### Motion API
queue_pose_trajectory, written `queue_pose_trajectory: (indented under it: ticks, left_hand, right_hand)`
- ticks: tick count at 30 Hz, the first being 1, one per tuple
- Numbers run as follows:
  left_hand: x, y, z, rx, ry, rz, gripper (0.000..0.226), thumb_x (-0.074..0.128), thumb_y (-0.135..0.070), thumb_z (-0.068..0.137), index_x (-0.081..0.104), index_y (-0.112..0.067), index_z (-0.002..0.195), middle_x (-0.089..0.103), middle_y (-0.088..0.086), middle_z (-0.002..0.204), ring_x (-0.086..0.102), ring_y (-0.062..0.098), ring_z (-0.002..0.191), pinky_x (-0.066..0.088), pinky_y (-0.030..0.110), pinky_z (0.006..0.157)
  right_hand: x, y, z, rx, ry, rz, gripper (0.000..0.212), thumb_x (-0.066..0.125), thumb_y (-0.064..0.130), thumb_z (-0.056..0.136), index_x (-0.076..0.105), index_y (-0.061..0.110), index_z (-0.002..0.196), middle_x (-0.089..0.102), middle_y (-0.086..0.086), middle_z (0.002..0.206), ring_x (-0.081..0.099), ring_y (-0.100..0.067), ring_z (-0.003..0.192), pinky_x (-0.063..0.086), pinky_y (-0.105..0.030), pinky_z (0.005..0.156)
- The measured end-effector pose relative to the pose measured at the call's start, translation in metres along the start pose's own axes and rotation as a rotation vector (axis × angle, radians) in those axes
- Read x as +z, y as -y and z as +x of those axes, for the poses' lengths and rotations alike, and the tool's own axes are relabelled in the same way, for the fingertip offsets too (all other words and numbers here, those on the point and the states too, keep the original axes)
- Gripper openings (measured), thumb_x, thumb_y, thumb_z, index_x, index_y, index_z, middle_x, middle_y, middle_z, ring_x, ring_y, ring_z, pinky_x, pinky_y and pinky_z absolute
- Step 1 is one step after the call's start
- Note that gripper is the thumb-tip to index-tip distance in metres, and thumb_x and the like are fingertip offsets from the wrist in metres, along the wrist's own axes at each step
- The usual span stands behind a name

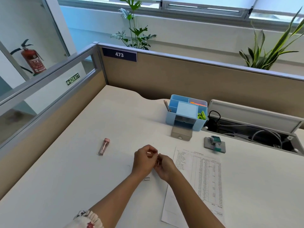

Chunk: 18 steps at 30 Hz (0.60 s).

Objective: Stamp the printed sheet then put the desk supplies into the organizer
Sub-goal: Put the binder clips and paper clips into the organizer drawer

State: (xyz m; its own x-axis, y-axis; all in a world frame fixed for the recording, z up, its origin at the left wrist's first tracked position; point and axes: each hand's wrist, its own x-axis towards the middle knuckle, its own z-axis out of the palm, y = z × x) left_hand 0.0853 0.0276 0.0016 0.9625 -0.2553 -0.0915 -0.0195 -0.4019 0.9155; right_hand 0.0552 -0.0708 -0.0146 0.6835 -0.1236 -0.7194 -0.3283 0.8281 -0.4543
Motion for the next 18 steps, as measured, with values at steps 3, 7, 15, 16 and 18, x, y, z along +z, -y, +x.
queue_pose_trajectory:
  ticks: [3,7,15,16,18]
  left_hand:
    - [0.002,0.002,0.006,0.072,-0.033,0.037,0.014,0.069,-0.008,0.085,0.069,-0.022,0.086,0.071,-0.009,0.083,0.068,0.005,0.08,0.055,0.017,0.073]
    - [-0.008,0.024,0.017,0.012,0.072,0.236,0.022,0.064,-0.017,0.09,0.065,-0.021,0.111,0.066,-0.007,0.117,0.06,0.012,0.112,0.046,0.022,0.094]
    - [-0.029,0.052,0.021,0.048,0.359,0.563,0.053,0.049,-0.023,0.1,0.034,-0.02,0.15,0.027,-0.009,0.158,0.022,0.014,0.148,0.016,0.024,0.117]
    - [-0.03,0.053,0.022,0.064,0.376,0.592,0.053,0.048,-0.024,0.1,0.032,-0.021,0.151,0.025,-0.01,0.159,0.021,0.015,0.148,0.015,0.024,0.116]
    - [-0.03,0.054,0.024,0.092,0.407,0.641,0.054,0.046,-0.027,0.1,0.029,-0.021,0.152,0.02,-0.011,0.161,0.02,0.016,0.149,0.016,0.025,0.117]
  right_hand:
    - [-0.002,0.013,-0.001,-0.008,-0.027,0.052,0.026,0.039,0.001,0.101,0.062,-0.01,0.102,0.064,-0.023,0.1,0.063,-0.026,0.091,0.054,-0.031,0.088]
    - [-0.003,0.046,0.0,-0.092,-0.124,0.164,0.031,0.033,0.0,0.103,0.054,-0.014,0.121,0.059,-0.023,0.112,0.06,-0.029,0.102,0.051,-0.035,0.098]
    - [-0.006,0.124,0.013,-0.331,-0.283,0.136,0.028,0.042,-0.003,0.099,0.054,-0.01,0.124,0.054,-0.021,0.128,0.053,-0.029,0.124,0.044,-0.035,0.108]
    - [-0.005,0.129,0.014,-0.359,-0.308,0.109,0.022,0.044,-0.003,0.098,0.057,-0.009,0.115,0.053,-0.023,0.129,0.053,-0.031,0.124,0.044,-0.036,0.108]
    - [0.0,0.137,0.016,-0.382,-0.289,0.152,0.016,0.043,-0.004,0.098,0.055,-0.002,0.088,0.047,-0.033,0.135,0.047,-0.042,0.127,0.038,-0.043,0.112]
